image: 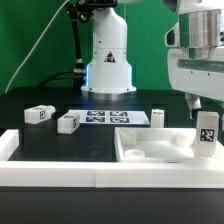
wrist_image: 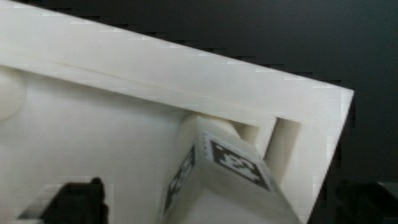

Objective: Assemble one leg

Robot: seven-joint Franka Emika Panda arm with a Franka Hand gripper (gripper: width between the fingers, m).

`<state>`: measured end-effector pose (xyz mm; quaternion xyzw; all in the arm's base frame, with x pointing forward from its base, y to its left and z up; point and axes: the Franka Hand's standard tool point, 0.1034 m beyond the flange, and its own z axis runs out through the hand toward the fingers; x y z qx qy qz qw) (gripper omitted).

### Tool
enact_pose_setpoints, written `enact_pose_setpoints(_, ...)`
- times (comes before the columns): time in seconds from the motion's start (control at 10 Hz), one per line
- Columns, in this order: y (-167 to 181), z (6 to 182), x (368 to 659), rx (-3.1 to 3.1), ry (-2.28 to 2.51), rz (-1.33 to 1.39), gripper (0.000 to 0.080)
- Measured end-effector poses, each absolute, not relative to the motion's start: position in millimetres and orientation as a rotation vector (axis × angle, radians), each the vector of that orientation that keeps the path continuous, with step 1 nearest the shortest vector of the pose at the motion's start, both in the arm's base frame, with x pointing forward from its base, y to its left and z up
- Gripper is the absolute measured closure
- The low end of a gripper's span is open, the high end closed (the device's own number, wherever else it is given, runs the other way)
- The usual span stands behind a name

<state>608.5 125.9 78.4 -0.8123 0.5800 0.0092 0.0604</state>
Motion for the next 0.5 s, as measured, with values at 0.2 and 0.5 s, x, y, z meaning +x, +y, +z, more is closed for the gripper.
enact_pose_setpoints(0.2,125.9,79.3,608.9,-2.673,1.447,-0.003,0.015)
enact_pose_setpoints(0.5,123.7,80.7,610.7,-2.911,0.952,-0.044,0.015)
